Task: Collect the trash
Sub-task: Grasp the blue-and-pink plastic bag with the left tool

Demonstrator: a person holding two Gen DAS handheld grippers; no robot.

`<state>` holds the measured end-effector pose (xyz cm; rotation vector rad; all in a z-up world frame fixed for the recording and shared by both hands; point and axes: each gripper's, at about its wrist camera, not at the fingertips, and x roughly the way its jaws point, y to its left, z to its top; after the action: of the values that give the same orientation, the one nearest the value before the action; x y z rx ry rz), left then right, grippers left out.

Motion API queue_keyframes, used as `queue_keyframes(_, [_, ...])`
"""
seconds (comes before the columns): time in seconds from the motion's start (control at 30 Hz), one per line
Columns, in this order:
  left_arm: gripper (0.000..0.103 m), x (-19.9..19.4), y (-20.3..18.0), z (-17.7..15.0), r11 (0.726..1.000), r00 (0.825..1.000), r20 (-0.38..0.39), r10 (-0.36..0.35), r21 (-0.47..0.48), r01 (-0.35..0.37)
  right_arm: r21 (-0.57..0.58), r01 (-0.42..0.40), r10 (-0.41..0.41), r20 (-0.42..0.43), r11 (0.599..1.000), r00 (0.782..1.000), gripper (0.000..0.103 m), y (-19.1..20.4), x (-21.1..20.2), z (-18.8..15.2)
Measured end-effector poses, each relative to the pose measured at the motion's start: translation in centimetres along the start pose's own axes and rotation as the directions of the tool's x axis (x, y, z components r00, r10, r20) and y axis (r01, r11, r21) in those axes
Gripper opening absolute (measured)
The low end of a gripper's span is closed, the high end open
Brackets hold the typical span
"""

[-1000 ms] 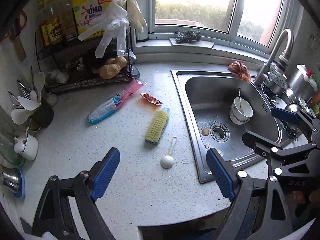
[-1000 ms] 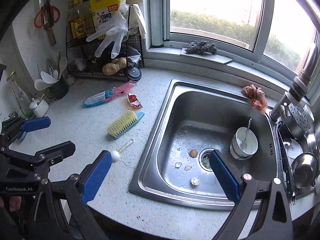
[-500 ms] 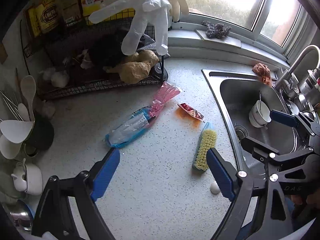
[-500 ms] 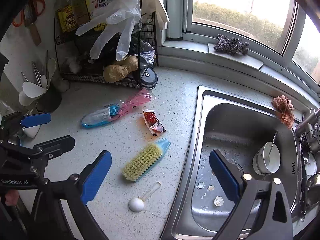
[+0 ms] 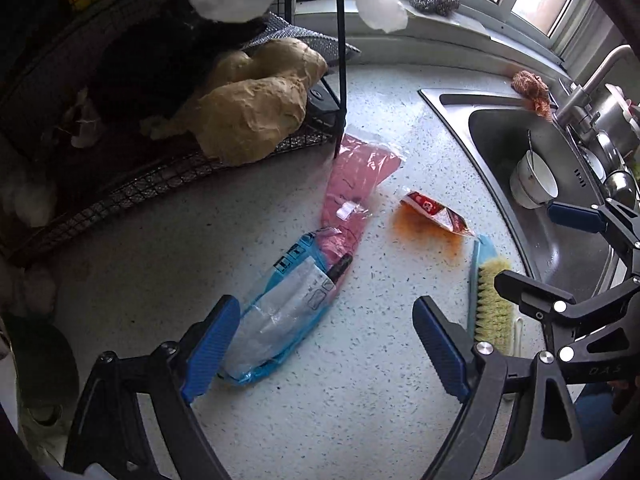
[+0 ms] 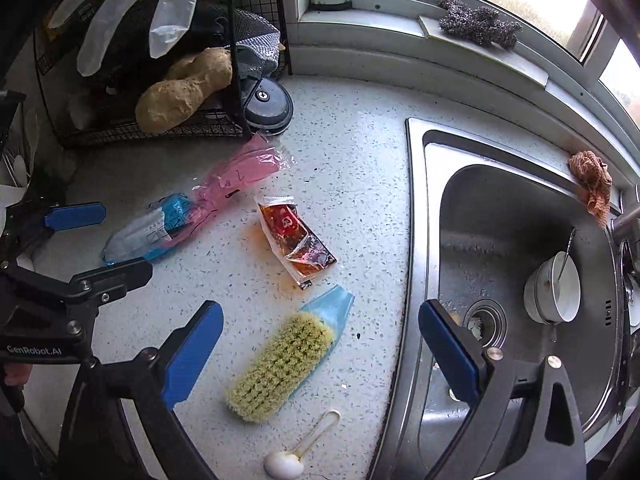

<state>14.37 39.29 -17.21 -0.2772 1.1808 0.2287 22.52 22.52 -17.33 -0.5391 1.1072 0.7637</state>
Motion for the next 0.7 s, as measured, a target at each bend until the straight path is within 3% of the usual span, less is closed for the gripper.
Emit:
queue_keyframes(0.27, [0.087, 4.0, 1.3, 0.9, 0.995, 0.998, -0.024, -0.059, 0.073, 0.06, 0.022, 0.02, -0.02, -0.027, 1.0, 0.999, 0.098, 0.4, 2.1, 0.7])
queue_keyframes(0.53, [0.087, 5.2, 0.6, 1.2, 0.994, 0.999, -0.014, -0.046, 0.099, 0.047, 0.035, 0.029, -0.027, -0.063, 0.999, 0.998, 0.098, -0.2, 2.9, 0.8])
queue_keyframes(0.7, [0.073, 5.1, -0.3, 1.1, 0.994, 1.0, -0.014, -0.027, 0.109, 0.029, 0.032, 0.04, -0.038, -0.059, 0.999, 0.998, 0.098, -0.3, 2.6, 0.8])
